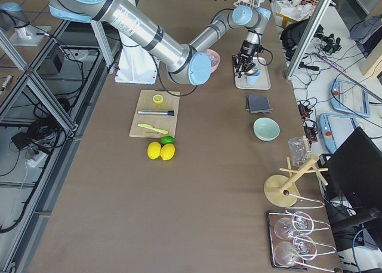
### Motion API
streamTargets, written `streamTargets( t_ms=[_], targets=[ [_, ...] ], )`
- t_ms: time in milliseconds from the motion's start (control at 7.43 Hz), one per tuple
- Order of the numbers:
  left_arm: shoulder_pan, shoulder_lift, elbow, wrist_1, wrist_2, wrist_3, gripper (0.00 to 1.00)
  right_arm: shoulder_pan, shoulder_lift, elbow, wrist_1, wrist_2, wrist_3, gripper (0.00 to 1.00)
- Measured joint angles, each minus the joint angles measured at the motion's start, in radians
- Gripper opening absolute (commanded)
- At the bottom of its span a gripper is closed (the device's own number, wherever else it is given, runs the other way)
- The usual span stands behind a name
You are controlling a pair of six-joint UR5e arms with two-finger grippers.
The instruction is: Put ice in cup with scoop
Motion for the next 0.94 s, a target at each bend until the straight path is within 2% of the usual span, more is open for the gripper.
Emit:
streamTargets(
  t_ms=[404,538,808,942],
  targets=[
    [-0.216,0.080,0.165,0.000,-0.144,0.000,0.99,-0.002,0.042,-0.066,-0.025,-0.029,-0.029,0.00],
    [-0.269,0.112,0.208,-0.001,-0.121,-0.006,0.99,-0.006,0.049,-0.078,-0.034,-0.041,-0.032,0.00],
    [-0.316,0.148,0.245,0.013,0.021,-0.060,0.99,-0.011,0.057,-0.086,-0.056,-0.068,-0.036,0.00],
    [-0.342,0.158,0.250,0.061,0.053,-0.074,0.99,-0.016,0.065,-0.088,-0.068,-0.083,-0.037,0.00]
  ],
)
